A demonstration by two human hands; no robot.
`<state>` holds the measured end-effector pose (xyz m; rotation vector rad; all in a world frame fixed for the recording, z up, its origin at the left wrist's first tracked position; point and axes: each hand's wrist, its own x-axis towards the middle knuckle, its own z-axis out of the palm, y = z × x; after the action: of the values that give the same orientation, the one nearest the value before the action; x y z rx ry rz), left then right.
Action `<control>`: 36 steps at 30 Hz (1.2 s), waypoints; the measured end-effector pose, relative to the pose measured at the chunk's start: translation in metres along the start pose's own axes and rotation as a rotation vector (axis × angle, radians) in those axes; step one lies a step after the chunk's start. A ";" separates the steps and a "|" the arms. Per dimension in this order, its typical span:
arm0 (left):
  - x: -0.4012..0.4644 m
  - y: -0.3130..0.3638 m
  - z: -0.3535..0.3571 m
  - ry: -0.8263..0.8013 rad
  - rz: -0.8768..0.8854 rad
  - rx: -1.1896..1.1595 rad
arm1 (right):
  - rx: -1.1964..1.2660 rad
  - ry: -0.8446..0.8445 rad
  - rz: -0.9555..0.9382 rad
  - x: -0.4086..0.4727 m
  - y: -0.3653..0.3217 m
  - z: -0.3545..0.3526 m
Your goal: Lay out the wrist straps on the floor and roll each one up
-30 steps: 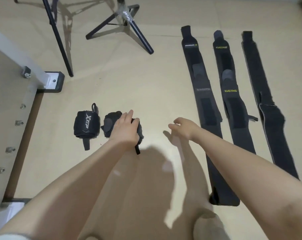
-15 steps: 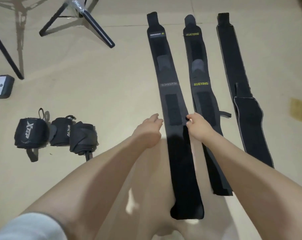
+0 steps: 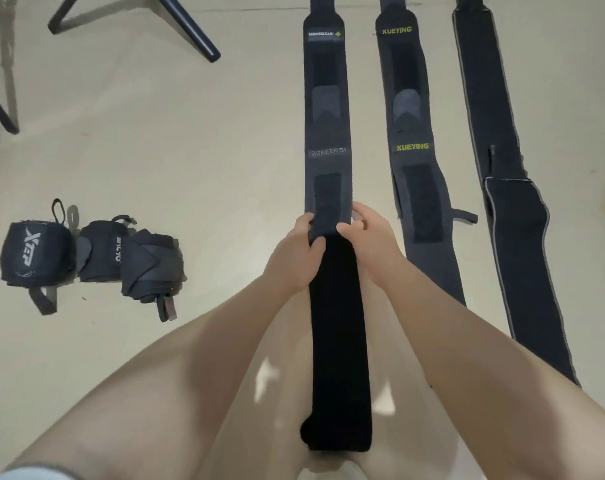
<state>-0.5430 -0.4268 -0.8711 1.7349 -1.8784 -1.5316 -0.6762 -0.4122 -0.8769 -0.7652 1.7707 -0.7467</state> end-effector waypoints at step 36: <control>0.075 -0.039 -0.086 -0.076 0.146 1.222 | 0.119 -0.060 -0.063 0.098 -0.092 0.059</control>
<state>-0.4814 -0.5270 -0.8975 1.7316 -3.2072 -0.2758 -0.6333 -0.5529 -0.8760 -0.7579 1.6391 -0.8543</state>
